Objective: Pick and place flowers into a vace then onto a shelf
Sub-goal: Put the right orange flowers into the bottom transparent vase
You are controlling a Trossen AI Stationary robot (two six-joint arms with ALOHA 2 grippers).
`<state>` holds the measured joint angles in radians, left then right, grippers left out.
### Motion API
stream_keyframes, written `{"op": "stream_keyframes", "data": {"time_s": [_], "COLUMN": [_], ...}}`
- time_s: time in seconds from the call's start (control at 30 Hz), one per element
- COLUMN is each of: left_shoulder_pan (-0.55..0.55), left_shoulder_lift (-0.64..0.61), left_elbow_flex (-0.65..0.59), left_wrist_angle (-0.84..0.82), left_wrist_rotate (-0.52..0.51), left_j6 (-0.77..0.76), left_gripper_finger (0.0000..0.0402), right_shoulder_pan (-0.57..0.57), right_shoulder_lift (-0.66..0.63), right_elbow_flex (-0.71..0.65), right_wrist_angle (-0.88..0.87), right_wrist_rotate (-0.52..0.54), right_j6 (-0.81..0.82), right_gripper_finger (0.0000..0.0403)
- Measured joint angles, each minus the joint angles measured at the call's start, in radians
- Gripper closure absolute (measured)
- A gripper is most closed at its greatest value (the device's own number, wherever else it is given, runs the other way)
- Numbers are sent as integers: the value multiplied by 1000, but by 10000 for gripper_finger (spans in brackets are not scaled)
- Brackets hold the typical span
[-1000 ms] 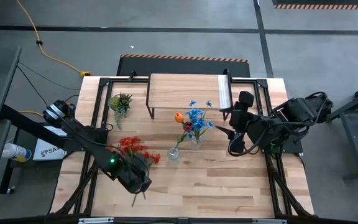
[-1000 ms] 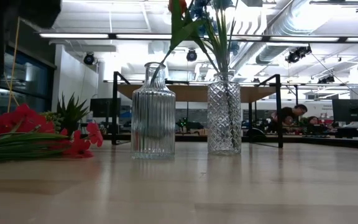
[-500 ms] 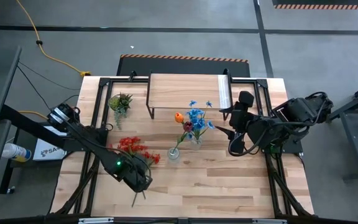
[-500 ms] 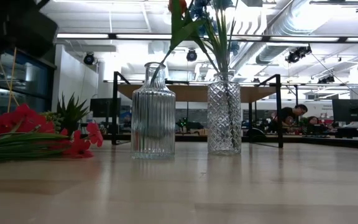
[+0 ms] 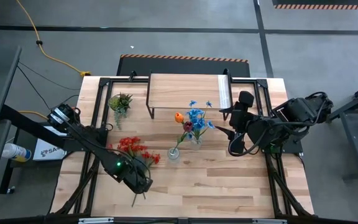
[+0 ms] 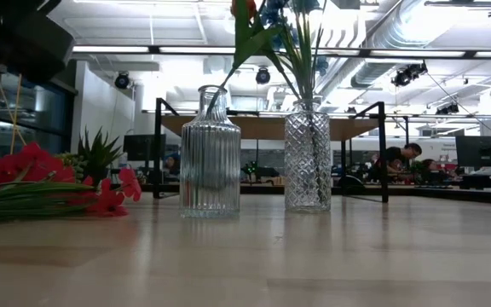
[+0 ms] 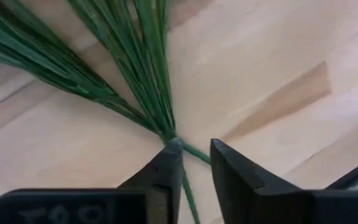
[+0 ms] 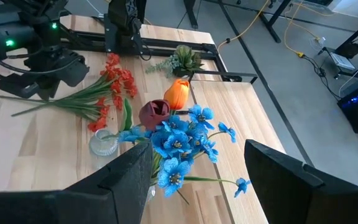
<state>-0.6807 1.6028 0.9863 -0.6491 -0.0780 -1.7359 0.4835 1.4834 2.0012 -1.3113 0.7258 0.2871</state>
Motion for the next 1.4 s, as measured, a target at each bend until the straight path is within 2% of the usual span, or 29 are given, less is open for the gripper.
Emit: {"op": "stream_keyframes", "data": {"time_s": [0.23, 0.37, 0.8, 1.03, 1.4], "left_shoulder_pan": [0, 0, -74, -72, -72], "left_shoulder_lift": [0, 2, 56, 73, 89], "left_elbow_flex": [0, 0, -1, 0, 0], "left_wrist_angle": [1, -2, 47, 99, 71], "left_wrist_rotate": [19, 62, 95, 69, 64], "left_j6": [-1, -8, -104, -103, -98], "left_gripper_finger": [199, 179, 204, 219, 228], "right_shoulder_pan": [0, 0, 0, 0, 0], "right_shoulder_lift": [0, 0, 0, 0, 0], "right_elbow_flex": [0, 0, 0, 0, 0], "right_wrist_angle": [0, 0, 0, 0, 8], "right_wrist_rotate": [-1, -3, -1, 1, 0], "right_j6": [0, 0, -8, -18, -16], "right_gripper_finger": [158, 158, 158, 158, 158]}}
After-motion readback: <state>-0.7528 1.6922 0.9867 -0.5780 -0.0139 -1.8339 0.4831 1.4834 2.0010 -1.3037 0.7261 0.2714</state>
